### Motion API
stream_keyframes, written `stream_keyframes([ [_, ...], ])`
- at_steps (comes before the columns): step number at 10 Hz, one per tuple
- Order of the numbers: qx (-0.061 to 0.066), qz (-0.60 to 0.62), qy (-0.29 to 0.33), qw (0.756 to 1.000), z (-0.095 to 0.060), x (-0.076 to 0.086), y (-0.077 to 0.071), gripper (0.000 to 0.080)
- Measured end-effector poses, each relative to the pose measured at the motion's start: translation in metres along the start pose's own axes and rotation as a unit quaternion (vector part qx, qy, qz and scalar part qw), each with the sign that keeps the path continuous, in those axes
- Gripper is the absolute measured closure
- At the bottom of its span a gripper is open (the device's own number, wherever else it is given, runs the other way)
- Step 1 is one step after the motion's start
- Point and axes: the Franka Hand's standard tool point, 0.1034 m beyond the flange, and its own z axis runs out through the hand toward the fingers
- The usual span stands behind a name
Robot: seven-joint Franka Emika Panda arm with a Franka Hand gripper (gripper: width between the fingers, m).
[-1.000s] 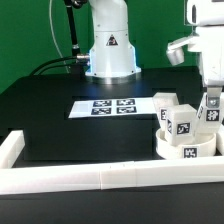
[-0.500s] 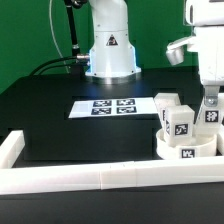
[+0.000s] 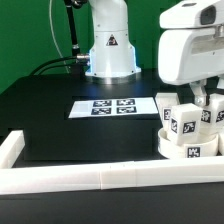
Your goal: Assemble stool
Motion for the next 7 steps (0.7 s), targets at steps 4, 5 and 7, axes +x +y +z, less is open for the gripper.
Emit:
stream_keyframes([
  [4, -0.001, 0.168, 0.002, 0.986, 0.0004, 0.0, 0.0026, 0.0465],
  [5, -0.001, 0.194, 0.002, 0.981, 0.0005, -0.0002, 0.003, 0.0465],
  [7, -0.001, 0.243, 0.002, 0.97, 0.0006, -0.0006, 0.0039, 0.0465],
])
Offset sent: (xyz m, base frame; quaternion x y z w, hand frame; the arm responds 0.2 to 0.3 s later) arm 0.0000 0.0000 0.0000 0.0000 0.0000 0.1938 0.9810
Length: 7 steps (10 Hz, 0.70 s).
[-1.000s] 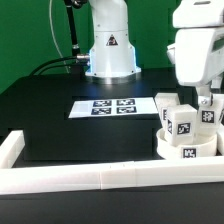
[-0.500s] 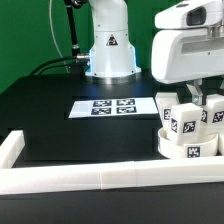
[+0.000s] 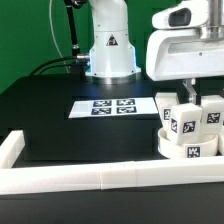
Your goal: Assemble stool
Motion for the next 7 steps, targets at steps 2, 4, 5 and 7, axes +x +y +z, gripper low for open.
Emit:
stream_keyframes([
  [2, 0.004, 0.128, 0.003, 0.992, 0.0005, 0.0002, 0.0018, 0.0465],
  [4, 0.01, 0.262, -0.001, 0.965, 0.001, -0.001, 0.0032, 0.0465],
  [5, 0.01, 0.31, -0.001, 0.951, 0.0011, -0.0011, 0.0035, 0.0465],
  [7, 0.012, 0.367, -0.003, 0.93, 0.0011, -0.0013, 0.0032, 0.0465],
])
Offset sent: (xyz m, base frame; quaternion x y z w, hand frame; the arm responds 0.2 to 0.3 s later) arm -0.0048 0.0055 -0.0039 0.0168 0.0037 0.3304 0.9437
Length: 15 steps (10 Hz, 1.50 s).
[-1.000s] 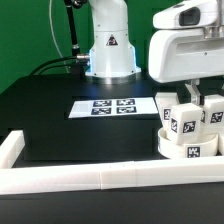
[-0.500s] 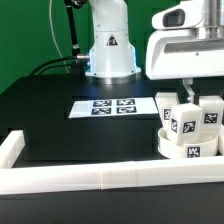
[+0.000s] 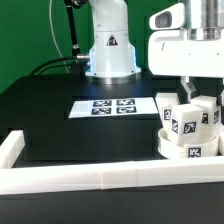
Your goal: Assemble stool
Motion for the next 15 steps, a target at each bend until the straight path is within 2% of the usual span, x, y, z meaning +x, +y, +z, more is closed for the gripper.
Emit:
stream_keyframes([
  [3, 0.005, 0.095, -0.008, 0.995, 0.0003, 0.0007, 0.001, 0.0465],
  [5, 0.01, 0.201, -0.011, 0.979, 0.001, -0.0001, 0.001, 0.0465],
  [7, 0.018, 0.337, -0.023, 0.941, 0.0013, -0.0007, 0.0007, 0.0465],
  [8, 0.027, 0.412, -0.027, 0.911, 0.0015, -0.0014, -0.0001, 0.0465],
  [9, 0.029, 0.475, -0.029, 0.879, 0.0015, -0.0018, -0.0007, 0.0465],
  [12, 0.031, 0.577, -0.044, 0.815, 0.0011, -0.001, -0.0005, 0.0465],
  [14, 0.034, 0.602, -0.058, 0.796, 0.0015, 0.0009, 0.0022, 0.0465],
  [15, 0.035, 0.596, -0.058, 0.8, 0.0011, 0.0011, 0.0022, 0.0464],
])
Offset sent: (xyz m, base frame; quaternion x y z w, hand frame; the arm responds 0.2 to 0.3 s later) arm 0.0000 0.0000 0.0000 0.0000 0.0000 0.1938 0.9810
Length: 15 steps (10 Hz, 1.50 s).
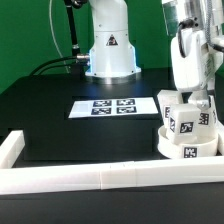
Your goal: Assemble stool
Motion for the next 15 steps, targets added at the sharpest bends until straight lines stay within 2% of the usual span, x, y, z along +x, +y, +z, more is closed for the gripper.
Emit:
stream_keyframes([
  [1, 0.001, -0.026, -0.001, 1.0, -0.002, -0.001, 0.0, 0.0464],
  [2, 0.004, -0.031, -0.005, 0.999, -0.007, -0.004, -0.001, 0.0252],
  [3, 0.008, -0.043, -0.012, 0.999, -0.018, -0.012, -0.001, 0.0252],
  [4, 0.015, -0.05, -0.022, 0.998, -0.034, -0.022, 0.0, 0.0165],
  [5, 0.021, -0.074, -0.028, 0.997, -0.046, -0.026, 0.001, 0.0165],
  [8, 0.021, -0.174, -0.023, 0.984, -0.041, -0.024, 0.002, 0.0151],
  [9, 0.018, -0.238, -0.019, 0.971, -0.039, -0.023, 0.003, 0.0151],
  [11, -0.031, -0.407, -0.013, 0.913, -0.034, -0.03, 0.01, 0.0151],
  [12, -0.029, -0.492, -0.019, 0.87, -0.039, -0.036, 0.006, 0.0151],
  [14, -0.03, -0.538, -0.022, 0.842, -0.041, -0.045, 0.011, 0.0151],
  [15, -0.03, -0.577, -0.023, 0.816, -0.04, -0.042, 0.009, 0.0151],
])
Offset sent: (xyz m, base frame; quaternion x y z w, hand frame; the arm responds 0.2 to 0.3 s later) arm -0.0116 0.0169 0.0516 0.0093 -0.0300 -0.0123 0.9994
